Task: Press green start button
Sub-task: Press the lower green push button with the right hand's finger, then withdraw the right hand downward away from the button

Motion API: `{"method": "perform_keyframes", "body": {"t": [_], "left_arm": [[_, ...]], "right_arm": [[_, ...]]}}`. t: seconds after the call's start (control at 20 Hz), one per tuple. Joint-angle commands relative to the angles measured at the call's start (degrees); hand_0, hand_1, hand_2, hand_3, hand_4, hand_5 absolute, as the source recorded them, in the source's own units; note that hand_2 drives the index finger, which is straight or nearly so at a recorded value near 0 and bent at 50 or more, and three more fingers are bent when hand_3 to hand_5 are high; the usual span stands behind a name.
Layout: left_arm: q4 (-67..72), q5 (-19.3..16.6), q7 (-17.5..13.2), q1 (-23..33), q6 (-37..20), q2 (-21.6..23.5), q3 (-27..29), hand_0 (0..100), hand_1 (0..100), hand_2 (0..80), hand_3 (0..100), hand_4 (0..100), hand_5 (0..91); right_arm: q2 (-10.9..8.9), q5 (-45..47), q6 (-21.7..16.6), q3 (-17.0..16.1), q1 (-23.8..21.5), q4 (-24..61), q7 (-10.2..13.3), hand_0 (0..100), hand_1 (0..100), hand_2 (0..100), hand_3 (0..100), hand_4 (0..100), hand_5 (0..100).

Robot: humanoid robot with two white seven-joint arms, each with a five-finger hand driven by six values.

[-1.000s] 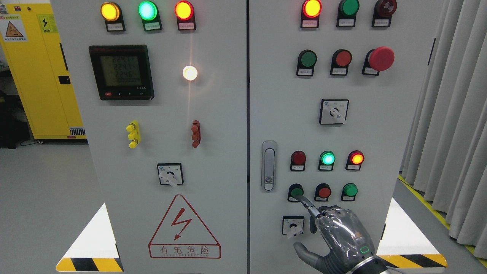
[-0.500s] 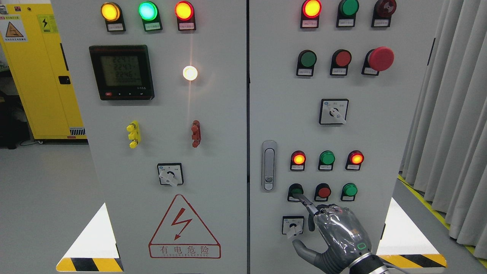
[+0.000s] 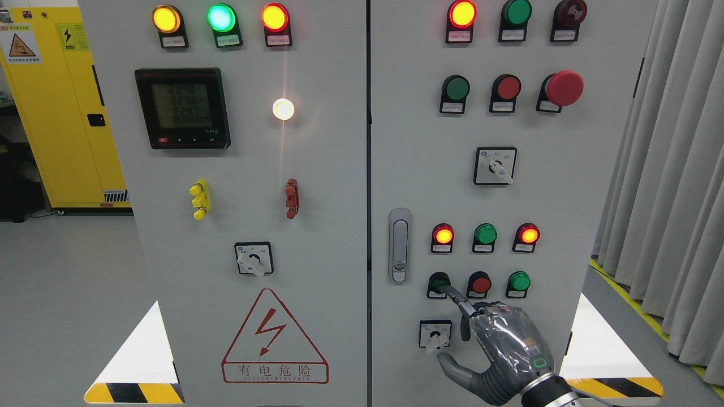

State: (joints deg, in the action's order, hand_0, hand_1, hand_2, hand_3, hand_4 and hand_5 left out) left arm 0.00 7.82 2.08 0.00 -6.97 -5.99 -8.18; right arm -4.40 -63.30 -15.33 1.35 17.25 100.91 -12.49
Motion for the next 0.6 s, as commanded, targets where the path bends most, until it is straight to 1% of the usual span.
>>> {"method": "perform_keyframes", "body": {"t": [0.0,0.1,0.15,0.2,0.25,0.35,0.4,0.45,0.5,0.55], "left_arm": [[-1.58,0.0,0.03,-0.62,0.03,0.01,0.0,12,56,0.0,0,0,0.0],[-1.58,0.0,0.03,-0.62,0.03,0.01,0.0,12,56,0.0,0,0,0.0],[-1.58,0.0,0.03,-0.62,0.03,0.01,0.0,12,56,0.0,0,0,0.0],[-1.58,0.0,0.03,-0.62,0.03,0.01,0.0,12,56,0.0,0,0,0.0],[-1.58,0.0,0.03,-0.62,0.03,0.01,0.0,12,56,0.0,0,0,0.0],[-1.58,0.0,0.03,-0.62,0.03,0.01,0.0,12,56,0.0,0,0,0.0],[-1.58,0.0,0.03,-0.62,0.03,0.01,0.0,12,56,0.0,0,0,0.0],[-1.58,0.0,0.03,-0.62,0.03,0.01,0.0,12,56,0.0,0,0,0.0],[-1.58,0.0,0.03,-0.62,0.03,0.01,0.0,12,56,0.0,0,0,0.0],[-1.58,0.0,0.03,-0.62,0.03,0.01,0.0,12,56,0.0,0,0,0.0]], "right_arm": [[1.67,1.67,-0.31,0.15,-0.9,1.48,0.1,35,63,0,70,67,54],[1.68,8.76,-1.63,0.23,-3.53,2.97,-0.16,38,63,0,70,67,53],[1.68,11.94,-2.85,0.23,-4.06,2.98,-0.34,40,62,0,70,65,49],[1.68,14.49,-4.34,0.23,-4.59,2.98,-1.21,40,61,0,69,64,47],[1.77,17.13,-5.75,0.23,-5.21,2.98,-2.09,40,61,0,67,61,44],[1.77,23.45,-7.17,0.23,-6.35,3.15,-2.71,40,60,0,65,59,42],[1.77,27.14,-7.17,0.41,-6.96,3.33,-2.71,39,60,0,55,51,33],[1.77,31.0,-6.91,0.5,-7.4,3.5,-2.71,38,60,0,43,40,25],[1.77,34.96,-6.65,0.5,-7.76,3.68,-2.71,37,60,0,40,39,24],[1.85,38.74,-6.47,0.5,-8.11,3.77,-2.71,37,60,0,27,30,19]]}}
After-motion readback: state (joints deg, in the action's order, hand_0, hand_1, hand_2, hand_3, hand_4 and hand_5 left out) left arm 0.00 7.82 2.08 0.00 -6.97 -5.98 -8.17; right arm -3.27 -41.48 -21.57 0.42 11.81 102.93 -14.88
